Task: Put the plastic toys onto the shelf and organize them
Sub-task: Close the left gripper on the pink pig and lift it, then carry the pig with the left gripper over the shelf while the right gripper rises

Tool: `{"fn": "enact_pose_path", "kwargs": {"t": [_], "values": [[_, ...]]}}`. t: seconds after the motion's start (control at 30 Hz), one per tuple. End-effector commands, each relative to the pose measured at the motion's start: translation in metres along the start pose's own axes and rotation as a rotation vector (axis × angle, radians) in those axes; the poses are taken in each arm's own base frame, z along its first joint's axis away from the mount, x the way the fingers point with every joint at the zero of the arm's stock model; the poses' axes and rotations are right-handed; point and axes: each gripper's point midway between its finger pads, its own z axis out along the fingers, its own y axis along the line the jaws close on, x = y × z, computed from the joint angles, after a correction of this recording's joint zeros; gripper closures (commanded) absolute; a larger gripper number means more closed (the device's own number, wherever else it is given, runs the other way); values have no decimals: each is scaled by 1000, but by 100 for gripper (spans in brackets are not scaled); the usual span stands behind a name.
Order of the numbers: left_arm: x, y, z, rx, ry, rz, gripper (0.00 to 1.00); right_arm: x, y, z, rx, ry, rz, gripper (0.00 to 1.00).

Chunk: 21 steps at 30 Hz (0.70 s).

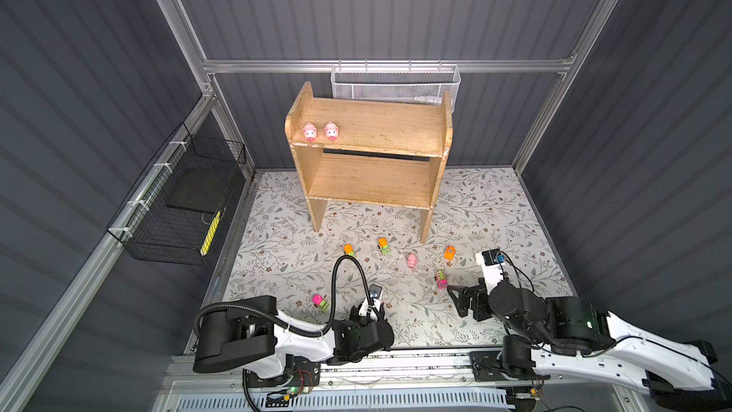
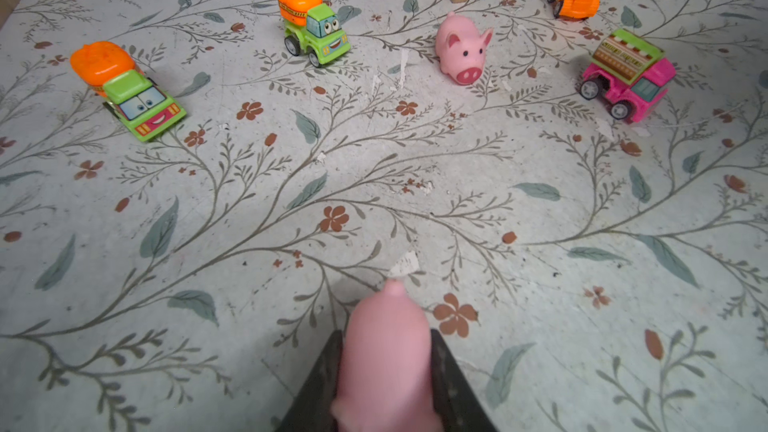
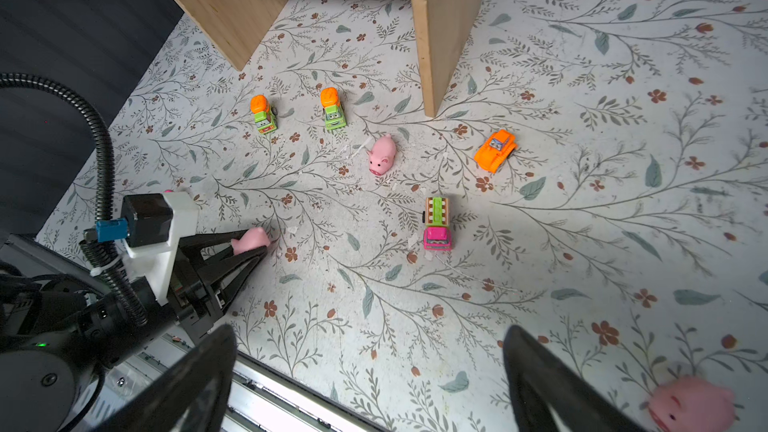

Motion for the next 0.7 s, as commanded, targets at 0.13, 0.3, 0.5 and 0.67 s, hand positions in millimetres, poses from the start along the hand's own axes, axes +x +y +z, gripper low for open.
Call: {"fn": "enact_pose_path", "kwargs": {"t": [0.13, 0.3, 0.5, 0.67], "values": [[-31, 16, -19, -89, -33, 38, 67, -8, 5, 0, -12, -21, -14, 1], [-60, 22, -37, -138, -37, 28, 67, -12, 13, 3, -25, -25, -31, 1], [-109, 29, -67, -215, -37, -2, 69, -21, 21, 3, -47, -45, -40, 1], [-159, 34, -97, -232, -74, -48, 69, -28, 27, -1, -75, -57, -40, 1]]}}
